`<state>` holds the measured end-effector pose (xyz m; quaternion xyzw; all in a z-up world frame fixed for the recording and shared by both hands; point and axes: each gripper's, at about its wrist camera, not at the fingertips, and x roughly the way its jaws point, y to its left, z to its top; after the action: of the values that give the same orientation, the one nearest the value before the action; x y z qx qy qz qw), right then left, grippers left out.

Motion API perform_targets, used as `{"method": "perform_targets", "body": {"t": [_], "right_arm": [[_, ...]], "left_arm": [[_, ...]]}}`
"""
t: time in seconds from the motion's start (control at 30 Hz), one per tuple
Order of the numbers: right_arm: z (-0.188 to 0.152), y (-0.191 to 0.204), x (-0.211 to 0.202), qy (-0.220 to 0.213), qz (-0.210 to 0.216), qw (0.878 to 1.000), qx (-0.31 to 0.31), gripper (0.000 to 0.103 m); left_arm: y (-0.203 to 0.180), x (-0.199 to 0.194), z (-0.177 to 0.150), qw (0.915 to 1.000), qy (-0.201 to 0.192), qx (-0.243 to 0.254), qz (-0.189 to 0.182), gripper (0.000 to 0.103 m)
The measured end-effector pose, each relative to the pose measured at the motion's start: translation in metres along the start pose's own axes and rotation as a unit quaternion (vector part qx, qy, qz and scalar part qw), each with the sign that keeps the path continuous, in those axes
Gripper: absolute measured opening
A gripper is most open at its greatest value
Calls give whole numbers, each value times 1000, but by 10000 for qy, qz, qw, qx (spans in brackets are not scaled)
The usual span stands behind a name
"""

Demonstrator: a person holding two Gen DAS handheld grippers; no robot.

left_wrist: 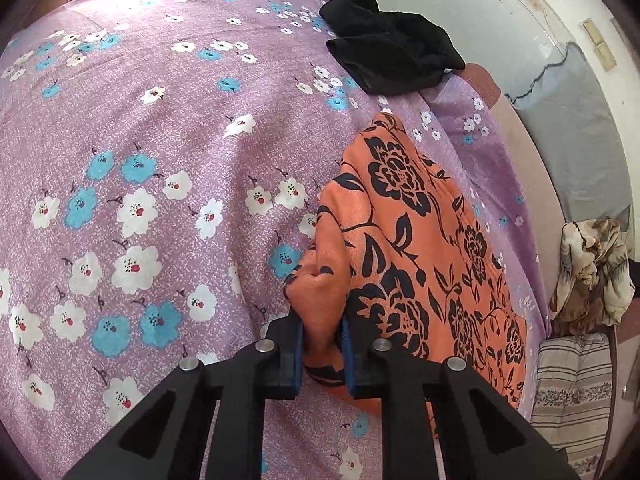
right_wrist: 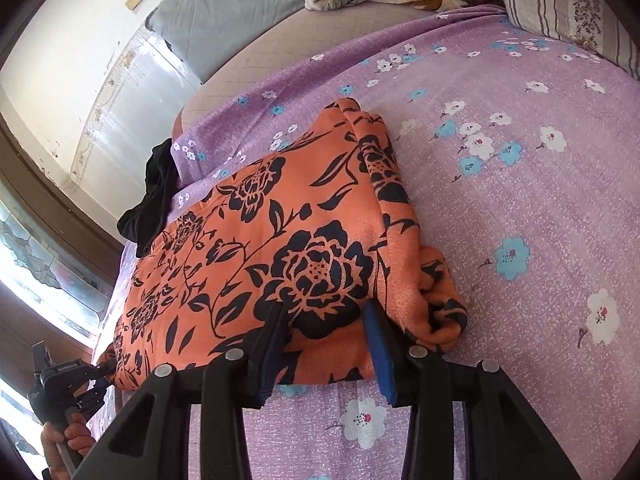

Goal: Fold small clothes
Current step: 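Smooth the folded dress with the right tool while the left tool pinches its edge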

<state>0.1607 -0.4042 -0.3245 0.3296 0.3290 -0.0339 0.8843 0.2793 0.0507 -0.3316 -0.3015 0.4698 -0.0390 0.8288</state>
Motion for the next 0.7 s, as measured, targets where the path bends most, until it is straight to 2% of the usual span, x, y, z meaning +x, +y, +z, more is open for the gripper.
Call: {"method": "perform_targets", "body": {"t": [0.07,0.1,0.17,0.23,0.27,0.3,0.4,0.5,0.57,0.63,0.7], "right_arm": [[0,0,0,-6,-4,10000,-10,43],[0,0,0,-11,-1,10000,-6,43],[-1,-1,-1,-16,16,10000,8,43],[-1,-1,-1,-16,15,10000,8,43],[-1,-1,-1,-16,9,10000,4,43],[0,0,-1,-15,-1,10000,-1,43],[0,1,0,-7,-25,10000,-15,43],[1,5,0,55,-131,9999,-75,43],[3,19,1,194,-487,9977,-432,44],[6,41,4,503,-869,9904,-953,46],[17,64,5,814,-774,9864,-1203,50]], "left_arm": [[-3,4,0,9998,46,109,175,19],[-2,8,0,9998,94,80,176,31],[-1,11,0,9999,85,20,77,38],[-6,11,0,9998,55,147,157,36],[-8,11,1,9996,27,190,183,20],[-9,10,3,9996,-3,200,184,15],[-12,6,5,9997,-110,194,20,13],[-27,-9,6,9977,-441,506,-122,13],[-45,-21,3,9923,-758,962,-207,13],[-69,-32,-6,9816,-1048,1585,-210,13],[-90,-38,-21,9686,-1270,2120,-281,13]]}}
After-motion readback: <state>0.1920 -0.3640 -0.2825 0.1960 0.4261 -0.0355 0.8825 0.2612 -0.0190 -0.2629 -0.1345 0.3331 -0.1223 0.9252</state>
